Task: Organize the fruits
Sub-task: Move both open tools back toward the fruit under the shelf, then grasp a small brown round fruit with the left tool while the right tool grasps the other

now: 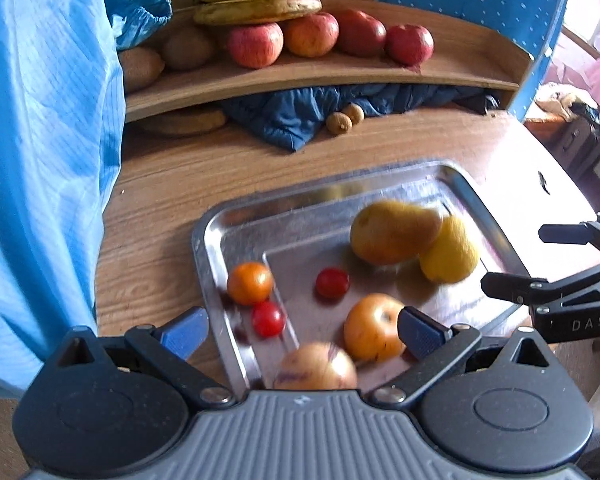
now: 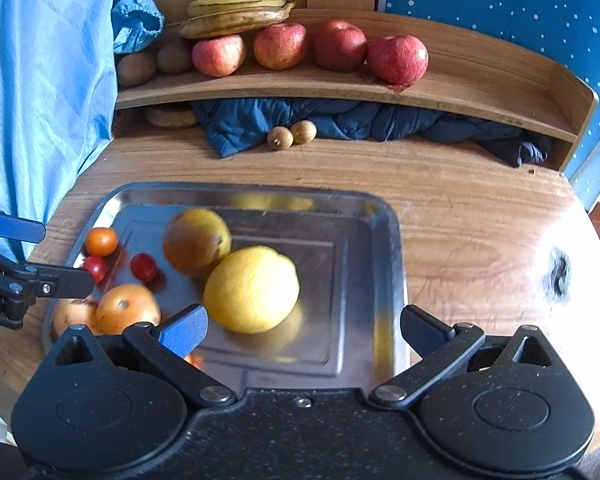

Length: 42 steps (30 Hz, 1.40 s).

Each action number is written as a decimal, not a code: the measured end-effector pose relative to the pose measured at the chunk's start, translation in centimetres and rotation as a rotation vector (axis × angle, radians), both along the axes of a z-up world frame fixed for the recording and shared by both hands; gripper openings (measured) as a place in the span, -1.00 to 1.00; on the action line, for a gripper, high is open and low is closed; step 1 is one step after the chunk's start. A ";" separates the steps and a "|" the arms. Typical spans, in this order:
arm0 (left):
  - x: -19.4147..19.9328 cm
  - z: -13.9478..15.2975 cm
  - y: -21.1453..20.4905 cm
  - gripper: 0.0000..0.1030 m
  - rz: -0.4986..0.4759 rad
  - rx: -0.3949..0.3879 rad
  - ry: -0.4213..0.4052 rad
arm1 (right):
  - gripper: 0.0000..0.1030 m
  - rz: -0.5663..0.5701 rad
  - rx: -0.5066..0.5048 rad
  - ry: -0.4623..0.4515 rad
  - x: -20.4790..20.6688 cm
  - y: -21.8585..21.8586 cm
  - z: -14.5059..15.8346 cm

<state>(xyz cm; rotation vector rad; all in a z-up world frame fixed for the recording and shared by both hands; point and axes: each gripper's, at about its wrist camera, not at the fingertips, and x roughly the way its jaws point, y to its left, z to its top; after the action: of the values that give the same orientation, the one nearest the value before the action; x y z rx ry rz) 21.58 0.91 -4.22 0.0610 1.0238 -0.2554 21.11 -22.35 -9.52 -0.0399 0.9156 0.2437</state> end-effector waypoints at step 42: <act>11.5 -1.2 -5.8 0.99 0.233 -0.035 0.023 | 0.99 0.084 -0.029 -0.082 9.7 -3.2 -1.7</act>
<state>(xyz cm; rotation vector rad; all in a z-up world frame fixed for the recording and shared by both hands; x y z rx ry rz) 33.12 -4.87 -5.42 -0.0928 1.0393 -0.0614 30.84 -25.51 -11.17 -0.1146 0.8365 0.3049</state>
